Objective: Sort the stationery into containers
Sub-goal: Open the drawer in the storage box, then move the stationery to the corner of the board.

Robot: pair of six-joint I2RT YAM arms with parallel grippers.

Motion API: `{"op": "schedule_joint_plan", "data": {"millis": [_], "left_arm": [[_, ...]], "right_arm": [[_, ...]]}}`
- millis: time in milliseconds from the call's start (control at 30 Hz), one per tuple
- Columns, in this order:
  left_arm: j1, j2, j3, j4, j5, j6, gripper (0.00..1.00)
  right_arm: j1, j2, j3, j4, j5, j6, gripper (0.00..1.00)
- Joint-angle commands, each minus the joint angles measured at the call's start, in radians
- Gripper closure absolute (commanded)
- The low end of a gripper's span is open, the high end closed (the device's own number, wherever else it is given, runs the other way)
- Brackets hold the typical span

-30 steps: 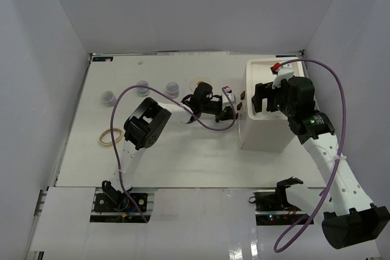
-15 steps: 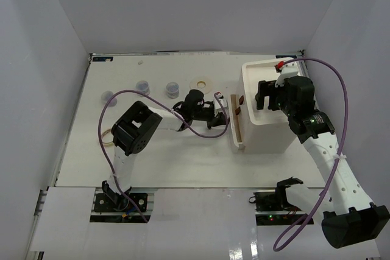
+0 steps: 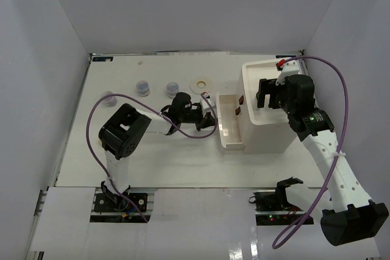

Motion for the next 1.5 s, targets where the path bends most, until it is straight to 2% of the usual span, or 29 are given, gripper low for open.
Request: {"op": "schedule_joint_plan", "data": {"millis": [0,433,667,767,900,1033,1167,1200,1300,1333,1400,1467], "left_arm": [[0.015,-0.071,-0.035,-0.023,0.024,-0.004,0.97],[0.065,-0.108,-0.079,-0.079,0.003,0.022,0.86],[0.070,-0.128,-0.067,-0.109,-0.017,0.014,0.58],[0.070,-0.154,-0.061,-0.128,-0.045,0.010,0.51],[0.078,-0.198,-0.059,-0.161,-0.118,-0.027,0.36],[0.085,-0.250,-0.069,-0.195,-0.224,-0.073,0.25],[0.102,-0.292,-0.029,-0.264,-0.354,-0.174,0.20],[0.105,-0.295,-0.014,-0.310,-0.415,-0.234,0.20],[0.111,-0.313,0.046,-0.407,-0.529,-0.289,0.17],[0.111,-0.319,0.059,-0.427,-0.619,-0.332,0.11],[0.111,-0.346,0.089,-0.485,-0.704,-0.392,0.02],[0.111,-0.376,0.112,-0.541,-0.850,-0.433,0.02]], "right_arm": [[-0.009,0.020,-0.008,-0.113,0.004,0.027,0.10],[-0.009,0.003,-0.015,-0.111,-0.001,0.016,0.10],[-0.009,-0.012,-0.016,-0.108,-0.012,0.011,0.10],[-0.009,-0.020,-0.018,-0.108,-0.013,0.008,0.10],[-0.009,-0.028,-0.019,-0.108,-0.027,0.007,0.10],[-0.009,-0.046,-0.025,-0.102,-0.033,0.005,0.10],[-0.009,-0.058,-0.030,-0.097,-0.042,0.005,0.10],[-0.009,-0.060,-0.030,-0.096,-0.044,0.005,0.10],[-0.009,-0.069,-0.033,-0.093,-0.050,0.005,0.10],[-0.009,-0.070,-0.035,-0.090,-0.053,0.005,0.10],[-0.009,-0.075,-0.038,-0.087,-0.056,0.007,0.10],[-0.007,-0.078,-0.039,-0.086,-0.062,0.007,0.10]]}}
